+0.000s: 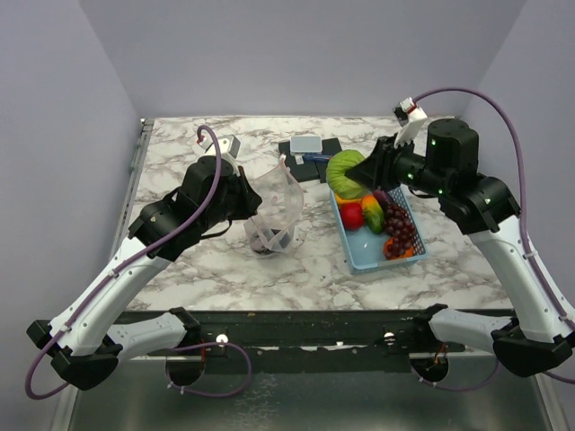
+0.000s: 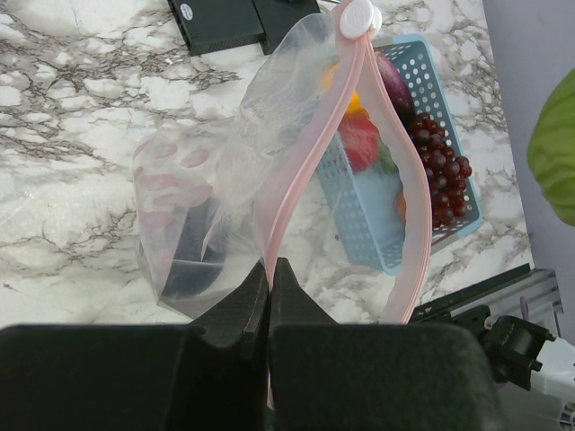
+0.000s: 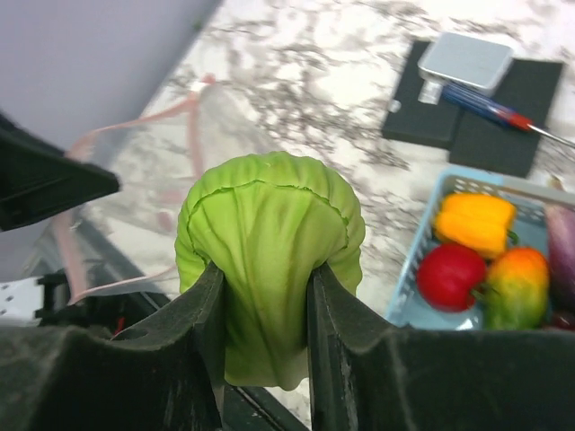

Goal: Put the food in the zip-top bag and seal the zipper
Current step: Place the fake vegetable in the zipper food storage bag.

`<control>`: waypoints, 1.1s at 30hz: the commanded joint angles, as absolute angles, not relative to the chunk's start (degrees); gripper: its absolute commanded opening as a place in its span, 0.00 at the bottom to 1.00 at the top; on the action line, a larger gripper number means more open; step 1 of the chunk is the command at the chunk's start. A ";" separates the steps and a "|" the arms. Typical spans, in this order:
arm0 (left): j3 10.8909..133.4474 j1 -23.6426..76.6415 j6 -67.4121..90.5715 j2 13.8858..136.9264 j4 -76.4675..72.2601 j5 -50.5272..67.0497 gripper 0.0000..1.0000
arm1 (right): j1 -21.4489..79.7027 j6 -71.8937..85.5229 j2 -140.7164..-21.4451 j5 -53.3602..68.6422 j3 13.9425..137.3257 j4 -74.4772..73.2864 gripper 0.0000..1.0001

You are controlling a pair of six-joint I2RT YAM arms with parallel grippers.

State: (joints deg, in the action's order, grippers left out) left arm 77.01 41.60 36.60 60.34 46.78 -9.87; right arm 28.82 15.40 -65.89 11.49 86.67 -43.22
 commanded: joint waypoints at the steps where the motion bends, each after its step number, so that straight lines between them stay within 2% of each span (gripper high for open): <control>1: 76.73 41.32 36.47 60.46 45.67 -9.33 0.00 | 30.73 16.89 -67.20 22.26 90.39 -37.82 0.01; 6: 76.57 41.37 36.74 60.47 45.54 -8.97 0.00 | 35.55 18.25 -69.96 22.43 93.03 -35.17 0.01; 15: 75.97 41.34 36.94 60.13 45.36 -8.03 0.00 | 47.61 16.89 -77.06 12.27 97.77 -34.79 0.01; 33: 76.47 41.30 37.32 60.14 44.42 -4.12 0.00 | 50.46 15.41 -85.24 2.84 96.09 -38.32 0.01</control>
